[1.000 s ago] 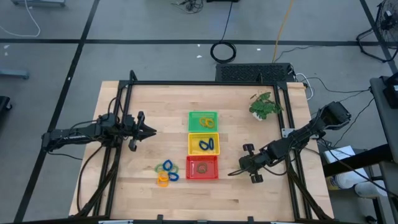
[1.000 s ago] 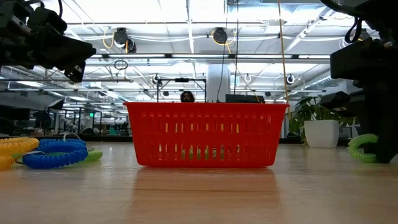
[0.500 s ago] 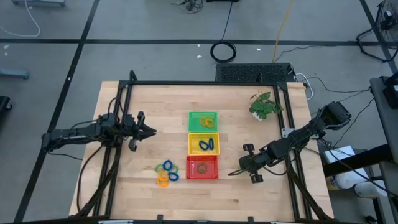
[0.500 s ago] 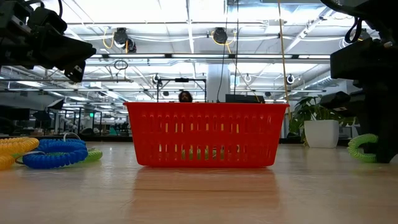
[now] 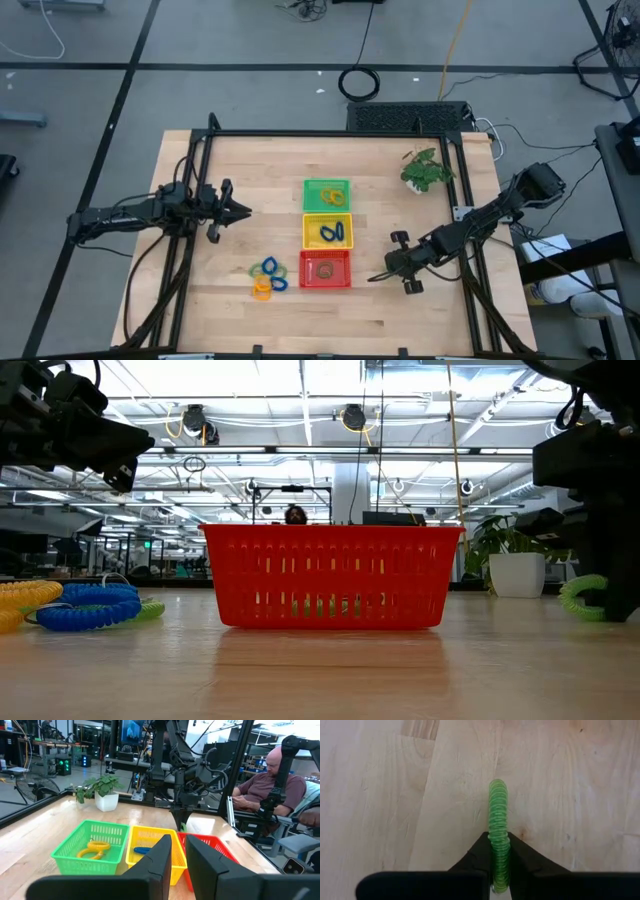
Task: Sort spring keychains into baskets
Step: Put the green spring keychain into the red basket
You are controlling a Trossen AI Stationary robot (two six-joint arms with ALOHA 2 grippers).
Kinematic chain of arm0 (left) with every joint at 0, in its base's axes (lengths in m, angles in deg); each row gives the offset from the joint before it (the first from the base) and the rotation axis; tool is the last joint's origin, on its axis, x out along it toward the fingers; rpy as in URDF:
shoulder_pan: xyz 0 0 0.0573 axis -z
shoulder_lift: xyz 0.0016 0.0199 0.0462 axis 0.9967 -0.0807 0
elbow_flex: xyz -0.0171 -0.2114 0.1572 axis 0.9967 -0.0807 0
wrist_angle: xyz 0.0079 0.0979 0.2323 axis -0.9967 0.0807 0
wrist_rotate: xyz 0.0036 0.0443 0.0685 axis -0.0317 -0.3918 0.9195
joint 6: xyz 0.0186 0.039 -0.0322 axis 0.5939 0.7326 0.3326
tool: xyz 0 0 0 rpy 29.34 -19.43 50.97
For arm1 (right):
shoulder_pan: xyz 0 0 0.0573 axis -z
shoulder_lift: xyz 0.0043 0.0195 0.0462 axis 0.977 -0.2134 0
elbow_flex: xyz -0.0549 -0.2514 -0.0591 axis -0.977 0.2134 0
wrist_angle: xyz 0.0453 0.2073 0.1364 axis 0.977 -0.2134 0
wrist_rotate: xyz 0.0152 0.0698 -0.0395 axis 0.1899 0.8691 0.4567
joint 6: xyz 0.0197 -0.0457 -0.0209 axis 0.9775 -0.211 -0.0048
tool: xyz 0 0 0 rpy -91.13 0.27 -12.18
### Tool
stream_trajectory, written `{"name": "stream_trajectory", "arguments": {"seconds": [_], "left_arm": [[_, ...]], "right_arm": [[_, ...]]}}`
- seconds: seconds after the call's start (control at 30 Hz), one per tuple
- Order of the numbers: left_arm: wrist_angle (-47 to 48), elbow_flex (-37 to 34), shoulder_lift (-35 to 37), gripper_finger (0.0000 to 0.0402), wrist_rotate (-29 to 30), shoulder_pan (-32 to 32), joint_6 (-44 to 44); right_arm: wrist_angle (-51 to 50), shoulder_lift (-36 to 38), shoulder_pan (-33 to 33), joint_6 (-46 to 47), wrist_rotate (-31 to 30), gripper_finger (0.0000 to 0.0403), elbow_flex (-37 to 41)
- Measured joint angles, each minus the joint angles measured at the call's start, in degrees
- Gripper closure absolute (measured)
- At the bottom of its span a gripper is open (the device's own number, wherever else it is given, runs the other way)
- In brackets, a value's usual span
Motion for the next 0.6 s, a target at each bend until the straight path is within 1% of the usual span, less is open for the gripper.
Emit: {"name": "stream_trajectory", "arguments": {"seconds": [0.2,0.6], "left_arm": [[0.0,0.0,0.0,0.0341,0.0,0.0,0.0],[0.0,0.0,0.0,0.0341,0.0,0.0,0.0]], "right_arm": [[2.1,3.3,0.1,-0.1,-0.2,0.0381,0.1],[12.0,3.5,0.0,-4.8,0.0,0.0381,0.0]]}}
